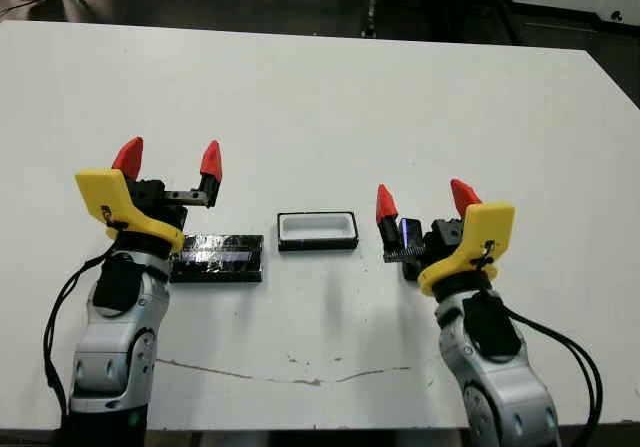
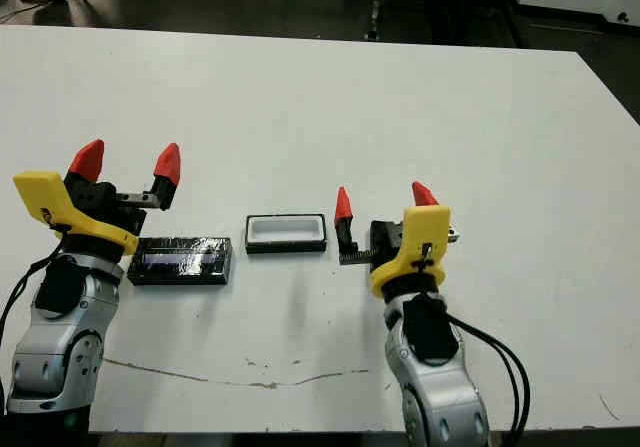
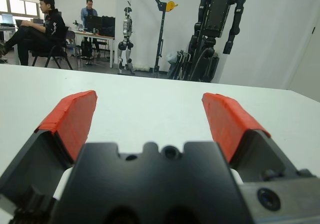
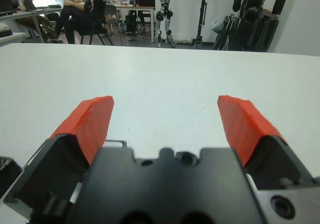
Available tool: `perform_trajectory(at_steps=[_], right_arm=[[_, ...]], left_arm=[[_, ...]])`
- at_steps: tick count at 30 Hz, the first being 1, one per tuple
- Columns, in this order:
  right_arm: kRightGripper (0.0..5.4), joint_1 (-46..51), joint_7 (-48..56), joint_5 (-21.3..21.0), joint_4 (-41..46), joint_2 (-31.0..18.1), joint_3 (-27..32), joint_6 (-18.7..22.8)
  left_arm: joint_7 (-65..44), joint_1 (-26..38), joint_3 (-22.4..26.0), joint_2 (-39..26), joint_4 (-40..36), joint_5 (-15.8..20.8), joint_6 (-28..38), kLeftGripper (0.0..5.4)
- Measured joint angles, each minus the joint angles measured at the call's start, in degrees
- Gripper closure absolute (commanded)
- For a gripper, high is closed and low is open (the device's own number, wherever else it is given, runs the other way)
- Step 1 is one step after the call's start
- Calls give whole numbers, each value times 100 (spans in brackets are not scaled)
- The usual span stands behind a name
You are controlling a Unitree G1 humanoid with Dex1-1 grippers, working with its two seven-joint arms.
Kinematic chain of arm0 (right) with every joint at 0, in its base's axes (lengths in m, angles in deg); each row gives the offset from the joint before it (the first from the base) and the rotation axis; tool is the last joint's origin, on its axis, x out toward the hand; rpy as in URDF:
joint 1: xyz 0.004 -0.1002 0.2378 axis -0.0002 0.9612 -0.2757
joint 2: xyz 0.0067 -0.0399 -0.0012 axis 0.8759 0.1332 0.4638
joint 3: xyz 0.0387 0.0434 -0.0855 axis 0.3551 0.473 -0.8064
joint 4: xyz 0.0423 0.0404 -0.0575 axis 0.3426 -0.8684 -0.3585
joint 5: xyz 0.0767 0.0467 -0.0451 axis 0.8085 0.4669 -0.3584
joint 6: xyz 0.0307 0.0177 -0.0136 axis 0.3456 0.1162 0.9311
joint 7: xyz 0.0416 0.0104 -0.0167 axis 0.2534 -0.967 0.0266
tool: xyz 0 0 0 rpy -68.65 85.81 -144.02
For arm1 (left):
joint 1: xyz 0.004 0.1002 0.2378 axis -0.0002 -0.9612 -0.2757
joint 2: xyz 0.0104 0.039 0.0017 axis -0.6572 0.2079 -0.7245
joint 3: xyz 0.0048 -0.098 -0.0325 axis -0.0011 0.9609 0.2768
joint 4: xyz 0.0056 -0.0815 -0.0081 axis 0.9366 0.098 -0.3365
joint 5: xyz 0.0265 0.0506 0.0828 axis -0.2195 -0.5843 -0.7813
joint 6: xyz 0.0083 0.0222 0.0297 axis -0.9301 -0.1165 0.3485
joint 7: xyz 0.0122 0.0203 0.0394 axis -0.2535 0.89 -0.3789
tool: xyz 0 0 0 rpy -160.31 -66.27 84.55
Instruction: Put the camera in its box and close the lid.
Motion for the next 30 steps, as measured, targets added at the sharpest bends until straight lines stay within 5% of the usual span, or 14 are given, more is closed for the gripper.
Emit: perform_trajectory(at_steps=[11,30], right_arm=[[0,78,-14,-88,419,-70,290,1080],[0,-16,-44,-135,411,-18,264,2091]], left_arm=[[-1,0,-46,1,0,12,-13,1],[25,-1,-76,1,-39,-5,-90,1]])
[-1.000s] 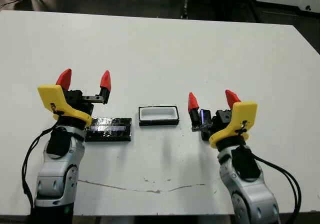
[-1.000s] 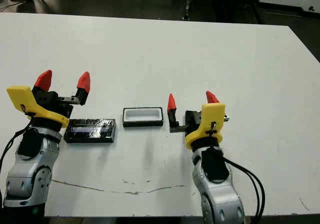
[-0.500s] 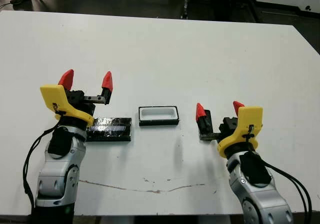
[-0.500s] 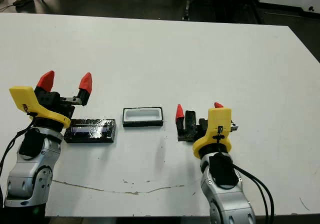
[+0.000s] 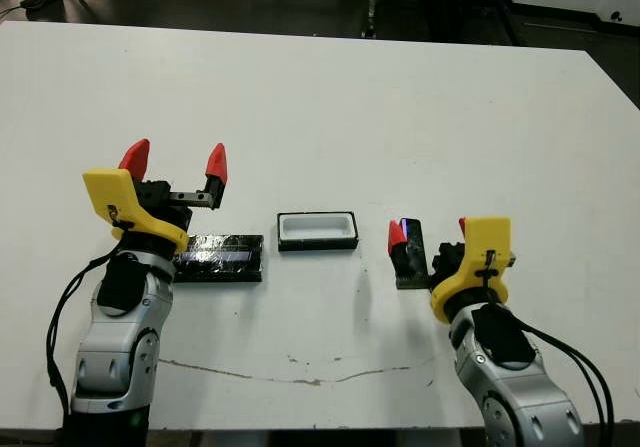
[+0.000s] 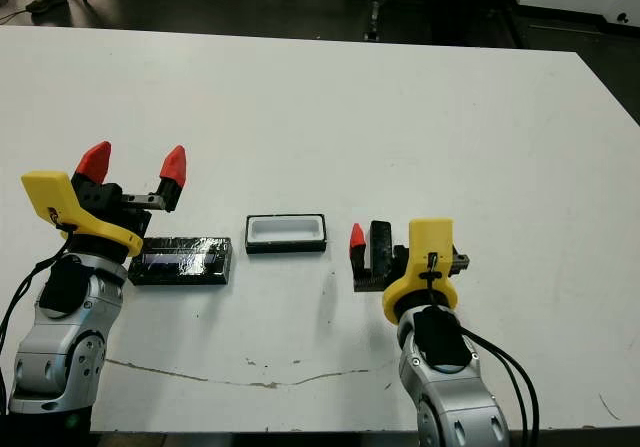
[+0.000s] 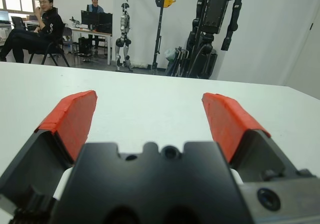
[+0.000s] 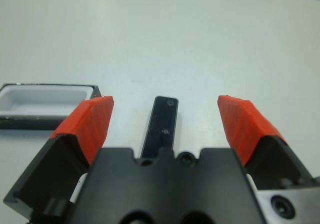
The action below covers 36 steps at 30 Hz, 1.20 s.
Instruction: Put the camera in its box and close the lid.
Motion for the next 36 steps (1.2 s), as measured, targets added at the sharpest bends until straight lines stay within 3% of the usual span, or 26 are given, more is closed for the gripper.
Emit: perform_trajectory(at_steps=[14,36], right_arm=[[0,-49,-65,-91,-3,16,-60,290],[0,-44,-75,-113,-174,67,-72,388]], left_arm=[[0,-2,-2,-2,-23,-9,-27,1],[-2,-6,-5,-2,-37,-17,-59,1]])
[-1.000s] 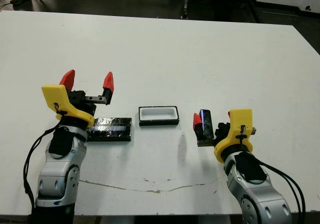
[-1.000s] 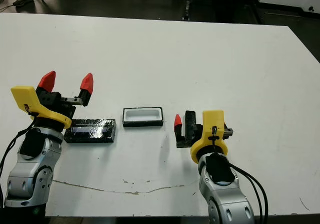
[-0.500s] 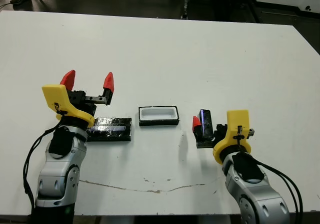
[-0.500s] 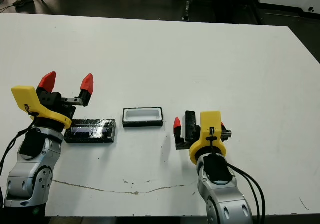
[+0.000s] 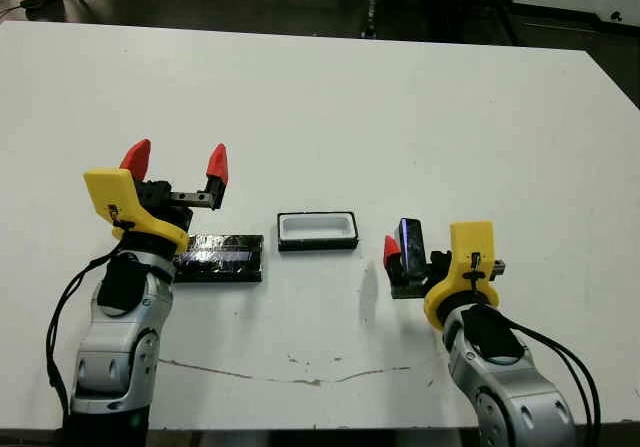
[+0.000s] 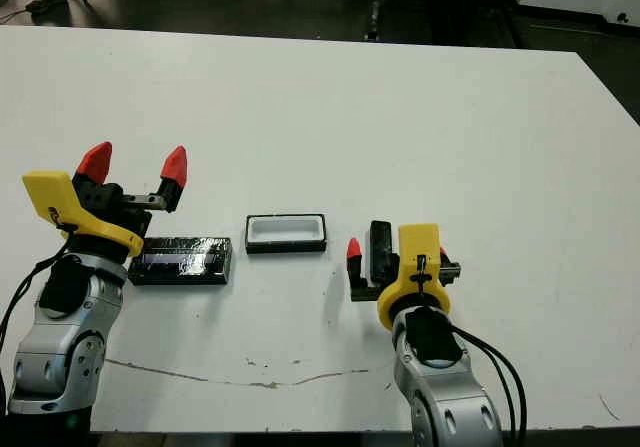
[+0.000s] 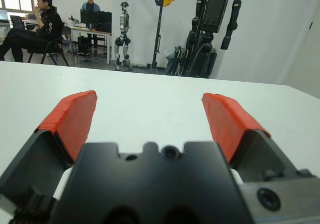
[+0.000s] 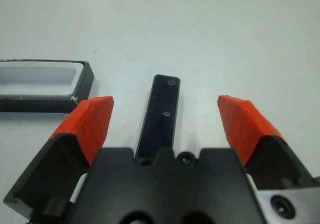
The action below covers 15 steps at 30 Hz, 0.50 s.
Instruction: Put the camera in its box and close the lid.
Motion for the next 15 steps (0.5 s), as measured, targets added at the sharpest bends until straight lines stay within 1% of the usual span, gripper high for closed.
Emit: perform_trajectory(at_steps=[15], right_arm=[[0,5,18,2,-208,12,30,4]], left_arm=[[0,-16,-2,0,0,-1,-1,1]])
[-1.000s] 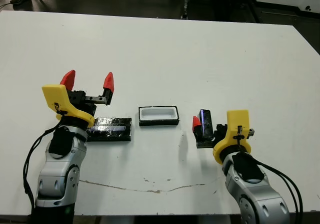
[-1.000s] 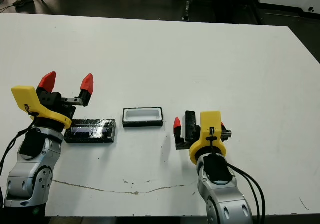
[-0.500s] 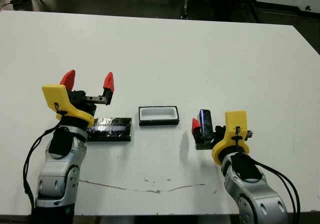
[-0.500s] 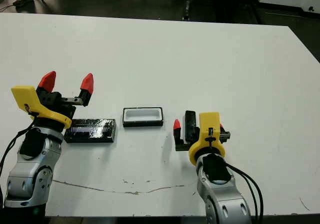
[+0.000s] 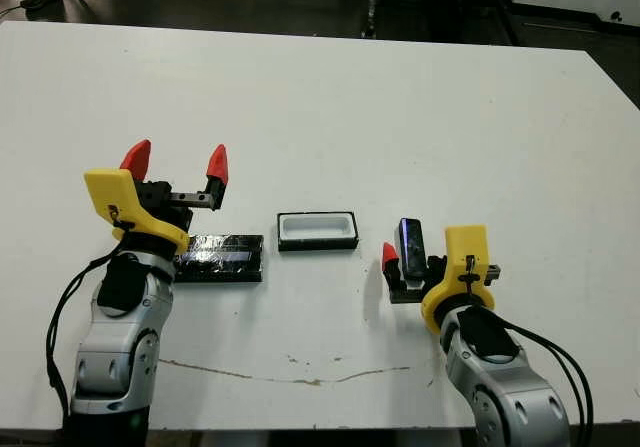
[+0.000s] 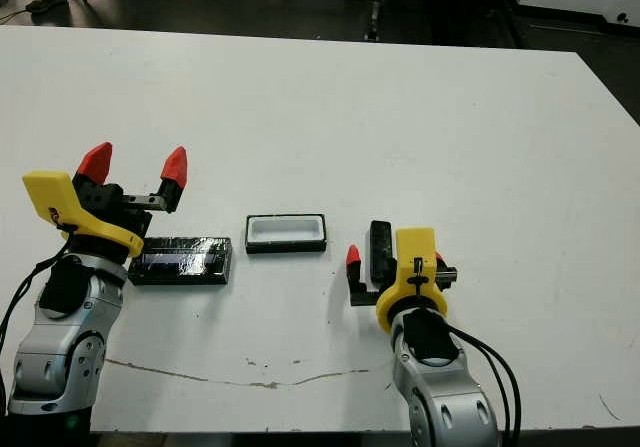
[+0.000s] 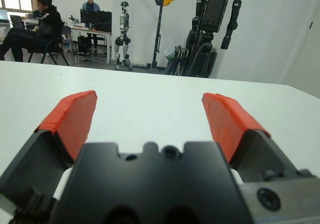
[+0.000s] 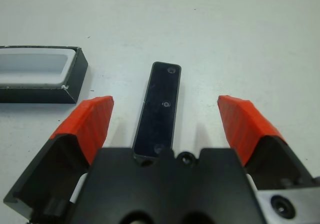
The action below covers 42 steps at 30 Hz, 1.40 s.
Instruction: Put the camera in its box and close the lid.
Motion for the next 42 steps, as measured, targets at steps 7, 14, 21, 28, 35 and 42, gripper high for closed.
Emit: perform_trajectory(at_steps=[7,14,21,28,35,42], right_arm=[[0,-1,4,20,-39,32,45,61],[0,-8,-2,125,-60,215,177,310],[78,-18,-27,143,-59,304,211,414],[193,-26,-32,142,-59,317,209,460],[308,-93,-102,142,-56,328,242,644],[374,-119,-144,158,-55,338,278,694]], left_arm=[[-1,-9,-7,0,0,-7,1,1],[0,-10,-12,0,0,-11,1,1],[-1,-12,-12,0,0,-6,1,0],[0,-14,-12,0,1,-9,2,0],[2,-18,-11,0,0,-12,1,0],[1,-19,-5,0,0,23,1,0]])
